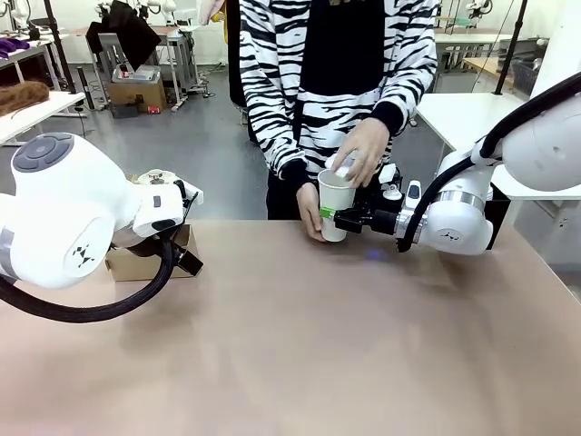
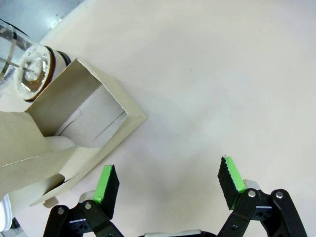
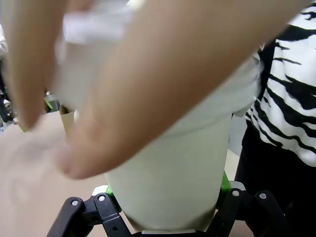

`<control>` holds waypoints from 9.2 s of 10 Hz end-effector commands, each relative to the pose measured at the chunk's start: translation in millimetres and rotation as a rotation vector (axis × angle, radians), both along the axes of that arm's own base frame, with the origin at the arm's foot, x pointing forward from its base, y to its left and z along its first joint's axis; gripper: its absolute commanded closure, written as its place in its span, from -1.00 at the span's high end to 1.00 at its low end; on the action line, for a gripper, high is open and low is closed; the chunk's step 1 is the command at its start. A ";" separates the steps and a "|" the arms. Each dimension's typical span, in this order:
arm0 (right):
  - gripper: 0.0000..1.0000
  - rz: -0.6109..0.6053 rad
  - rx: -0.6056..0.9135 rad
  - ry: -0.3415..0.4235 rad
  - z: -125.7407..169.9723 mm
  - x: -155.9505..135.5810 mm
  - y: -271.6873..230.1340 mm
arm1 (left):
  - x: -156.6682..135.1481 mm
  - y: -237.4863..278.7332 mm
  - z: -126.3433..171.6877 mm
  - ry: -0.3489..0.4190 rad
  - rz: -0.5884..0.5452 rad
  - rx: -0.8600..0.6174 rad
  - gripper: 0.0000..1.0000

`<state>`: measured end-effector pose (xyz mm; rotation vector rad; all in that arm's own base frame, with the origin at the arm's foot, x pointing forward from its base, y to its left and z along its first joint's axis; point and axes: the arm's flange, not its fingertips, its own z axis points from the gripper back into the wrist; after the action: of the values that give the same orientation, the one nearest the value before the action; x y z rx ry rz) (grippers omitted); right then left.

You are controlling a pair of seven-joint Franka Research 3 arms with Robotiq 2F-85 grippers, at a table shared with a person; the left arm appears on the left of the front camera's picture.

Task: Pour a drink into a cup and package it in a carrier.
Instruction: When a person places the Paper Cup Lid on the 600 ml Paper Cup , lift the 600 ml Paper Cup, then position the Cup Carrier in the center of the table.

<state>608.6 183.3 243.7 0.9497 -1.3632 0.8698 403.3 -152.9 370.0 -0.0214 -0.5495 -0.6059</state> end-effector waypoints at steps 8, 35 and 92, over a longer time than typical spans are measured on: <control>0.60 -0.002 -0.003 -0.003 2.3 -1.0 1.4 | 0.0 0.7 0.4 0.000 0.001 -0.003 1.00; 0.61 -0.027 -0.030 0.013 296.5 -122.2 -45.6 | 0.0 0.7 0.4 0.000 0.001 -0.003 1.00; 0.61 -0.020 -0.017 -0.015 306.0 -124.5 -48.2 | 96.8 44.4 206.8 0.421 0.730 -0.154 -0.97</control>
<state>481.9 132.5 544.9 0.9181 -1.3485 0.8587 513.6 -98.3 554.3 -0.0664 -0.1653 0.1095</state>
